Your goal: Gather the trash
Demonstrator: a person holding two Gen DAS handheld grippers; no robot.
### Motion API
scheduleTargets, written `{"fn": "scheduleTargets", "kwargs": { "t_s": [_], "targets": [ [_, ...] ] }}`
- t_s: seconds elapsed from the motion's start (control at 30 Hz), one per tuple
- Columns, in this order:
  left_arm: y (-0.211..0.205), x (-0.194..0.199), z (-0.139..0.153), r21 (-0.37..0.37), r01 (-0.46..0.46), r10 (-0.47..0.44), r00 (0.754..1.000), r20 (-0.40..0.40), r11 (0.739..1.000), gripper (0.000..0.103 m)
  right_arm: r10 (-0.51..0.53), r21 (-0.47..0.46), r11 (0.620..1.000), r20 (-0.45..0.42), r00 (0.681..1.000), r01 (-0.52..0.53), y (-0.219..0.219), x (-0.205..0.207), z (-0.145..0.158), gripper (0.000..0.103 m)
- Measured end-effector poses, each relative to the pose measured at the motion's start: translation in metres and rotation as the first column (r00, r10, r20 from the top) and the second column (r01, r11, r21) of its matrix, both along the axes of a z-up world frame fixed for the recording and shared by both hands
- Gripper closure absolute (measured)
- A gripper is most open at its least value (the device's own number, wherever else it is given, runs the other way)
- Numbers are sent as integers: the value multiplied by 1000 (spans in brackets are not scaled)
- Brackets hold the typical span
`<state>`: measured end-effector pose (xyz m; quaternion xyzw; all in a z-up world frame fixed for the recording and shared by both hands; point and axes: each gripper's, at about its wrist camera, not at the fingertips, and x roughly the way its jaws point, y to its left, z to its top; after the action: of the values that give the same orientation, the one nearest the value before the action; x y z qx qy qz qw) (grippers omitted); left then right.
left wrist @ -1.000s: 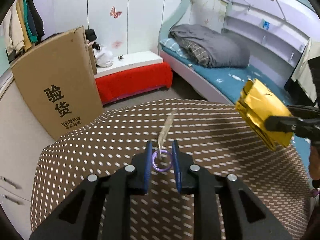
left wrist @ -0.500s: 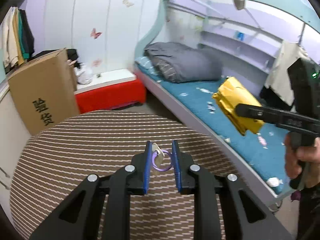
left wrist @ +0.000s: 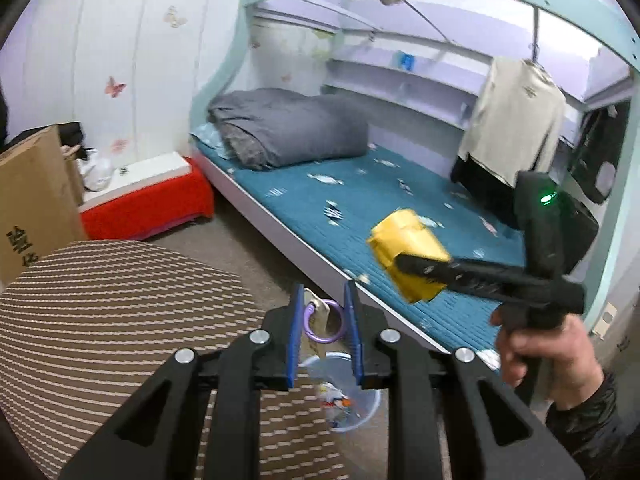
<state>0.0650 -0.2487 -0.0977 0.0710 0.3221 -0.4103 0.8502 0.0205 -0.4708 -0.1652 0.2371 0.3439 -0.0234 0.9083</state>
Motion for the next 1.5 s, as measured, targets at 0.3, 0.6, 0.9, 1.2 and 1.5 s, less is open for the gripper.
{"fn": "scheduleTargets", "kwargs": {
  "t_s": [0.3, 0.6, 0.9, 1.2, 1.5],
  "targets": [
    [-78, 2, -63, 106, 63, -49, 990, -133, 992, 84, -78, 82, 992, -158, 984, 91, -39, -9, -85, 56],
    [-127, 23, -139, 280, 83, -8, 966, -259, 956, 83, -82, 149, 981, -279, 957, 127, -61, 3, -152, 54],
    [-170, 41, -169, 422, 153, -24, 955, -294, 894, 43, -72, 271, 944, -381, 922, 186, -87, 16, -210, 20],
    [-163, 44, -166, 475, 71, 49, 971, -235, 877, 10, -112, 305, 918, -416, 902, 255, -95, -5, -221, 6],
    [-119, 29, -104, 318, -26, 75, 986, -146, 948, 9, -162, 188, 951, -372, 914, 245, -68, -11, -164, 6]
  ]
}}
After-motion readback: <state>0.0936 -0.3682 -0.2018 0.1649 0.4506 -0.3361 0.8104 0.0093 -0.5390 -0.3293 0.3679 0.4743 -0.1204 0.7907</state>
